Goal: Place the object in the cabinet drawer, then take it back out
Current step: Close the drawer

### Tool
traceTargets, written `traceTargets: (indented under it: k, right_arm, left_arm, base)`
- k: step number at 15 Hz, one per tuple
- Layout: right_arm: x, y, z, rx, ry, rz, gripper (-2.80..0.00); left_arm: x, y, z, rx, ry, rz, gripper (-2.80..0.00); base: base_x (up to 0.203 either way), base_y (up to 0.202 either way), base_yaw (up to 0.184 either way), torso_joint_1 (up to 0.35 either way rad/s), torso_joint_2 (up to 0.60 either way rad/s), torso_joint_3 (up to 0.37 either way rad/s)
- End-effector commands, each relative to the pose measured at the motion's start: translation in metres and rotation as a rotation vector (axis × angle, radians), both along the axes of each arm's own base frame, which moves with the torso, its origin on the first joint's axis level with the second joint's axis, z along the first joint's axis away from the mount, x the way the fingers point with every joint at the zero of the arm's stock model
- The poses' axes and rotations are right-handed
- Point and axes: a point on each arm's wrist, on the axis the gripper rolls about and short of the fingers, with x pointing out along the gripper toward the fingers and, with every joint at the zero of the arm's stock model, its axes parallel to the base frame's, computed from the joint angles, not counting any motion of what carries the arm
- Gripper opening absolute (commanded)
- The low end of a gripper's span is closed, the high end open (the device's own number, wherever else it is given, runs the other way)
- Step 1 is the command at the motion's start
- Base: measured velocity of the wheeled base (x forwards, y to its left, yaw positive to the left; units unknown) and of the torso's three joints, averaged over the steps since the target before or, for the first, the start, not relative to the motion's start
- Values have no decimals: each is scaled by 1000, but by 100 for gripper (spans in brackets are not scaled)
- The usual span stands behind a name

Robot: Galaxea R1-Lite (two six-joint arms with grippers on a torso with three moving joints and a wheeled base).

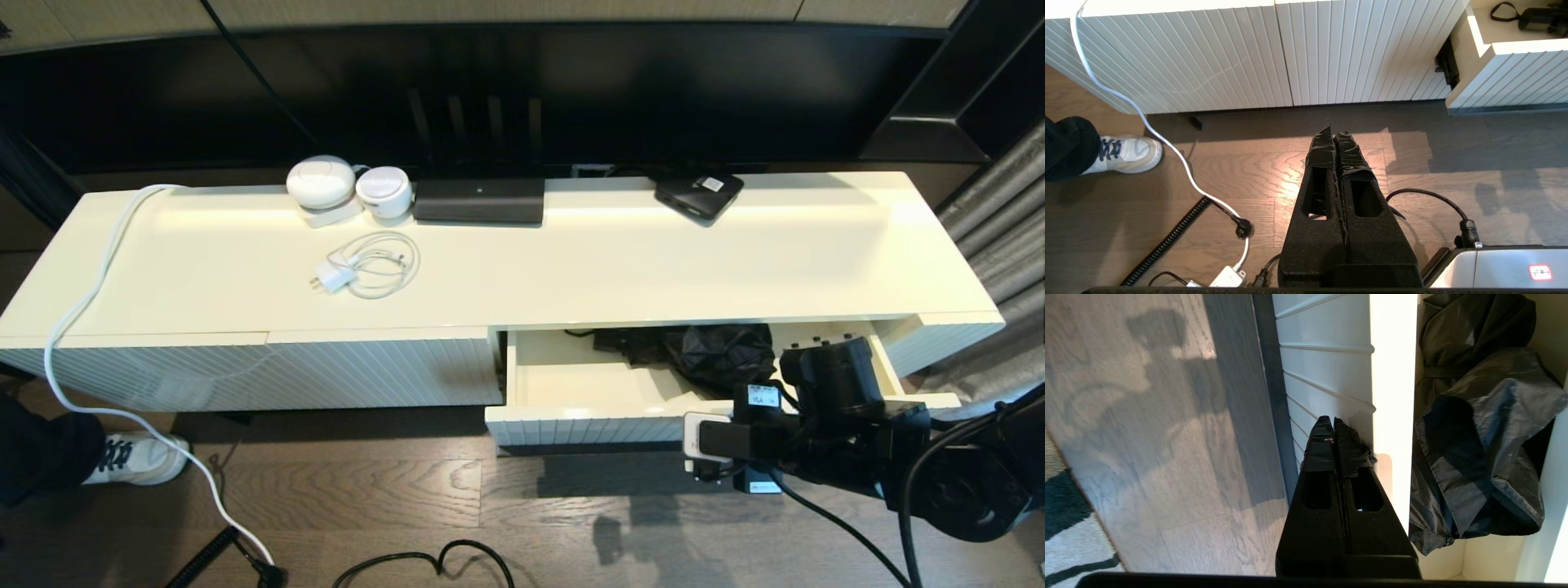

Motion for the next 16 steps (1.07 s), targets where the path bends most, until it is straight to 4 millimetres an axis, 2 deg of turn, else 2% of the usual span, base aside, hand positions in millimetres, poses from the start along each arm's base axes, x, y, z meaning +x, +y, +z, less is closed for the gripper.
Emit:
traceTargets:
  k: [1,16]
  right_arm:
    - [4,0,2,-6,-19,7,-280]
    - [30,-1,25,-29,-131,13,-280]
  left_arm:
    - [0,0,0,0,3,0,-280]
    - [0,0,0,0,2,0,-280]
  base:
    - [0,0,0,0,0,0]
    - [0,0,0,0,0,0]
